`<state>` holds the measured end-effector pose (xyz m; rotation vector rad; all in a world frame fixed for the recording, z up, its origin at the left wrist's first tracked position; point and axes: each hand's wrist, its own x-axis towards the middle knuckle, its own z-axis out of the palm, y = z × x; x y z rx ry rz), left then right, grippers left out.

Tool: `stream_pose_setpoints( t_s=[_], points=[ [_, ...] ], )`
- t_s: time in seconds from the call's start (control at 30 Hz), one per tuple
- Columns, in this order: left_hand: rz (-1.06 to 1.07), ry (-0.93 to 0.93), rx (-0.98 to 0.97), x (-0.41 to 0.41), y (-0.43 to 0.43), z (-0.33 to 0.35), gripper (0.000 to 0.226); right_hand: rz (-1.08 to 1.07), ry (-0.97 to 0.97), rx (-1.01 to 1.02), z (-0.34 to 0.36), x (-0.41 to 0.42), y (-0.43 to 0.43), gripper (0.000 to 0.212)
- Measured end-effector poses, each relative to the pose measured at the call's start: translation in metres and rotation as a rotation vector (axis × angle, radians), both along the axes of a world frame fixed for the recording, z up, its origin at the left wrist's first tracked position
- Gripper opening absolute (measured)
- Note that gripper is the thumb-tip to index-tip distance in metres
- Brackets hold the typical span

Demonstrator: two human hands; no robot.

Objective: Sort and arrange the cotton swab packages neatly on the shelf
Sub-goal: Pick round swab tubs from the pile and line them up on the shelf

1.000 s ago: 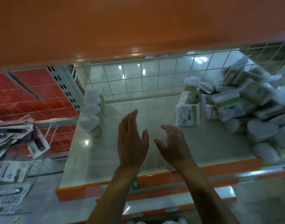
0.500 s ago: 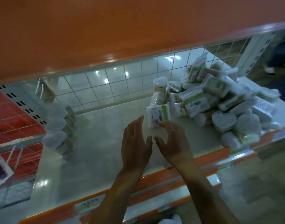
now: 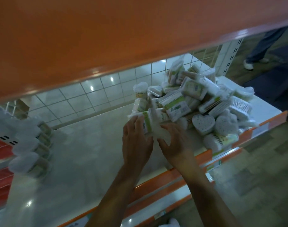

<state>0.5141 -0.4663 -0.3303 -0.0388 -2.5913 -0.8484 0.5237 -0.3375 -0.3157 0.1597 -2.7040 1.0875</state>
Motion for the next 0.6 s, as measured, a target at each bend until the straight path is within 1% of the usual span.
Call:
stream_pose_setpoints(
  t_s=[0.13, 0.27, 0.37, 0.47, 0.6],
  points=[
    [-0.090, 0.011, -0.043, -0.001, 0.016, -0.001, 0.063, -0.041, 0.035, -0.046, 0.005, 0.002, 0.005, 0.035],
    [-0.148, 0.007, -0.035, -0.002, 0.036, 0.002, 0.062, -0.131, 0.173, -0.037, 0.015, 0.009, 0.018, 0.031],
    [-0.216, 0.029, -0.001, -0.004, 0.052, 0.005, 0.057, -0.197, 0.230, -0.062, 0.028, 0.013, 0.033, 0.029],
    [-0.293, 0.032, 0.015, -0.006, 0.069, 0.009, 0.058, -0.311, 0.278, -0.045, 0.037, 0.016, 0.048, 0.026],
    [-0.362, 0.022, 0.038, -0.005, 0.090, 0.016, 0.062, -0.488, 0.282, -0.045, 0.033, 0.018, 0.073, 0.032]
  ],
)
